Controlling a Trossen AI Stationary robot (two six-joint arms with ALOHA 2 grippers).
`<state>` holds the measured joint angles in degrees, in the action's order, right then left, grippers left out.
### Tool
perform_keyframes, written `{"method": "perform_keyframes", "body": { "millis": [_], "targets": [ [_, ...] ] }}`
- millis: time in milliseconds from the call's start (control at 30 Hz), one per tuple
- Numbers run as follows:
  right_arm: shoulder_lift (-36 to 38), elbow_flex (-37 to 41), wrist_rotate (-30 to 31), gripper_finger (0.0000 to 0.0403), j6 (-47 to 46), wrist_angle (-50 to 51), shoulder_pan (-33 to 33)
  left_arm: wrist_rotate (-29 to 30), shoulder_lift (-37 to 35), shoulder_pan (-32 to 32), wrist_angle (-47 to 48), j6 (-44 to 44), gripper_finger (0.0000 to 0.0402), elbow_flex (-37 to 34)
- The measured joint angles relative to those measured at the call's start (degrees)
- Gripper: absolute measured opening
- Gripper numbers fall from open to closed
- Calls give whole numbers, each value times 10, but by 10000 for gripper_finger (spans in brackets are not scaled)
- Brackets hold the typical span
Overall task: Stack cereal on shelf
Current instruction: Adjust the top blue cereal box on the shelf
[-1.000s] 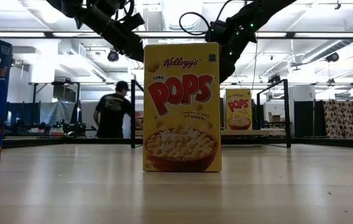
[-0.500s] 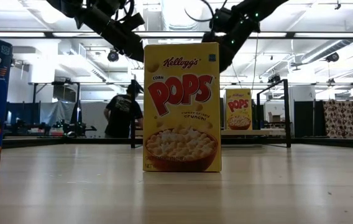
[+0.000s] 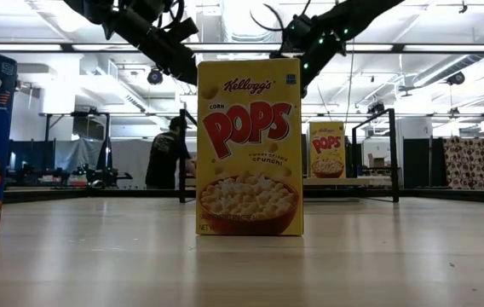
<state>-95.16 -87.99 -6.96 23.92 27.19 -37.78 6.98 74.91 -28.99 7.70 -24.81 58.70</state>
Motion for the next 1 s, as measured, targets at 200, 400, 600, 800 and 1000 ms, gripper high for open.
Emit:
{"method": "perform_keyframes", "body": {
  "millis": [200,400,600,800,1000],
  "targets": [
    [-33,0,25,13,-19,-46,0,0,0,0,0,-2,186,0],
    [-43,1,70,9,-38,-66,-1,0,0,0,0,-2,186,0],
    [-52,1,71,9,-50,-66,0,0,0,0,-1,-6,186,0],
    [-59,1,70,9,-50,-66,-1,0,0,0,-2,-6,186,0],
    [-61,1,66,9,-50,-66,0,0,0,0,-2,-6,186,0]
  ]
}}
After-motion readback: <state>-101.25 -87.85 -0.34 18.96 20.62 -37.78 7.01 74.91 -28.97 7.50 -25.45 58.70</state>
